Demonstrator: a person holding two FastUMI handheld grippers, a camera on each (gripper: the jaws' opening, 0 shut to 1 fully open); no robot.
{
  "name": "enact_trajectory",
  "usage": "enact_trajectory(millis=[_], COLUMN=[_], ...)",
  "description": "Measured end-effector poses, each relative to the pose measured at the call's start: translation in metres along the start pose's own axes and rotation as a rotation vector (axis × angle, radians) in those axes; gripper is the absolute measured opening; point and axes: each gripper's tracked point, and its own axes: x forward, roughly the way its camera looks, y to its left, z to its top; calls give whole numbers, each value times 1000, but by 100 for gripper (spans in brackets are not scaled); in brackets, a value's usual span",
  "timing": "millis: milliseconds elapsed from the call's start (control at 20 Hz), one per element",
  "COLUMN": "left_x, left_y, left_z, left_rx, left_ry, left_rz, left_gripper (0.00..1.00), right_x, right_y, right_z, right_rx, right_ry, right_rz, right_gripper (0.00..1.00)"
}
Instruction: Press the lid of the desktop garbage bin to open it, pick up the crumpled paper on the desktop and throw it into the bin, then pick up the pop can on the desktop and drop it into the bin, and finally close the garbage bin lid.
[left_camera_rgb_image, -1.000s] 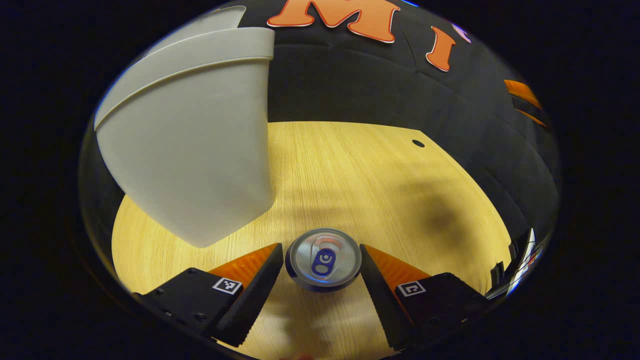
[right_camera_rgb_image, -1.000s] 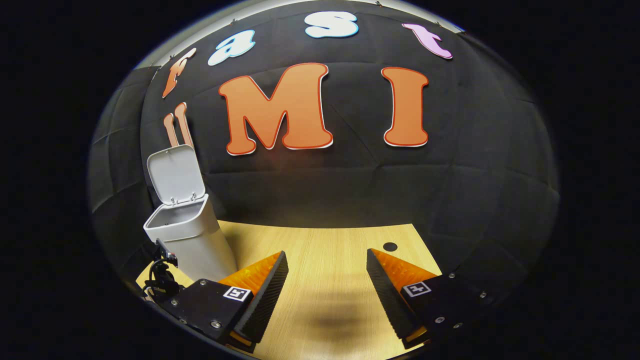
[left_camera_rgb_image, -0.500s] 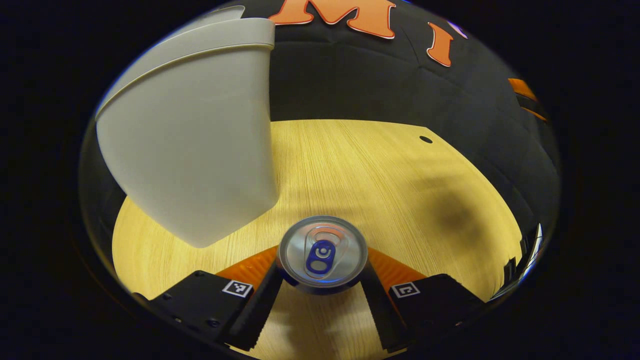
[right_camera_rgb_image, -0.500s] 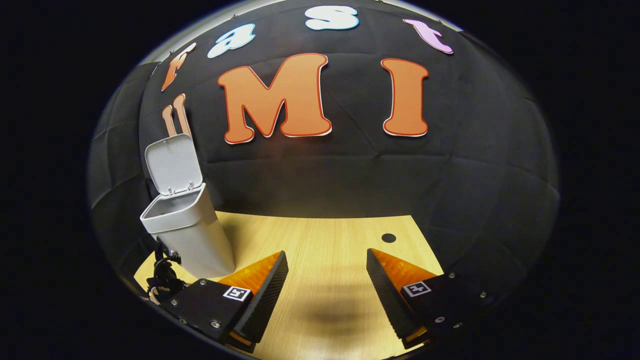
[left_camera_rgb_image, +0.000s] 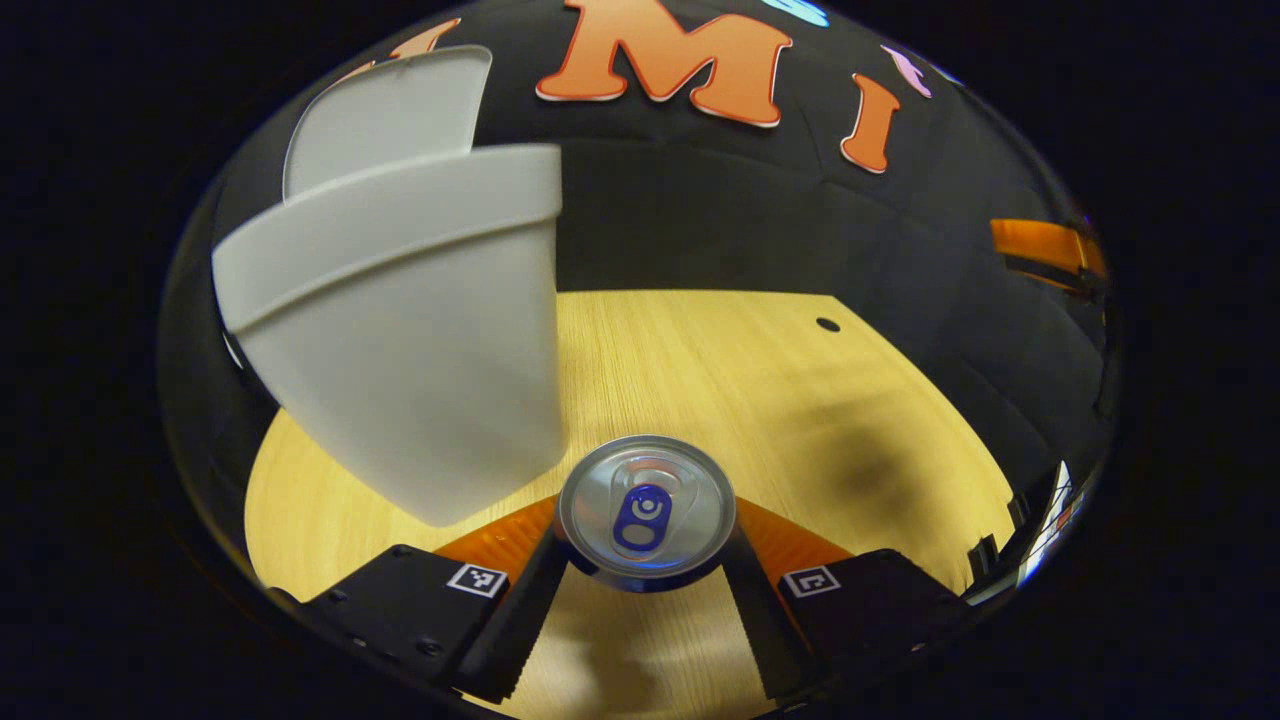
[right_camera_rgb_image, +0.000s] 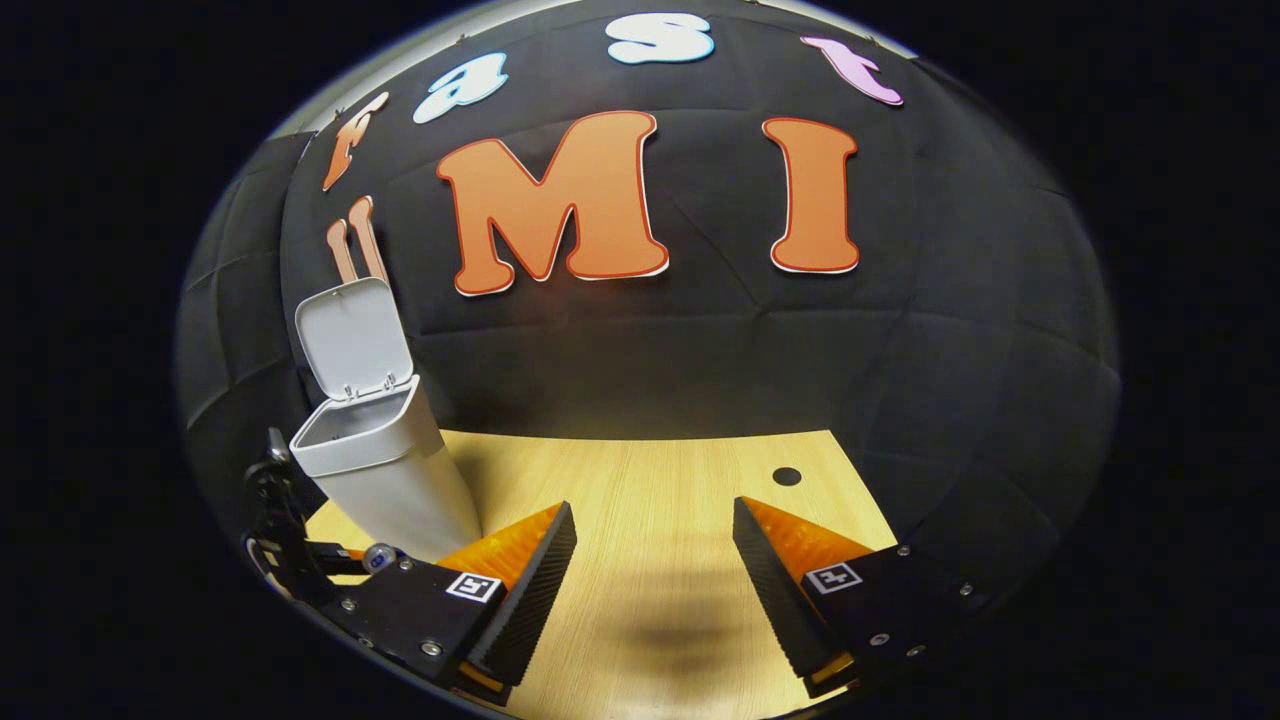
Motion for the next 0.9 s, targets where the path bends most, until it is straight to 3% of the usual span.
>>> enact_trajectory(millis=[450,700,900], left_x=[-91,-116,-120], left_y=[-5,28,81], left_z=[122,169,210], left_rx=[-4,-30,-77], left_ry=[-189,-245,-298], left_rz=[-48,-33,34], left_gripper=[84,84,83], right_x=[9,14,18], right_y=[22,32,39], right_z=[16,24,22], right_rx=[17,23,26], right_ry=[-20,-32,-22], right_rz=[60,81,85], right_gripper=[94,95,95])
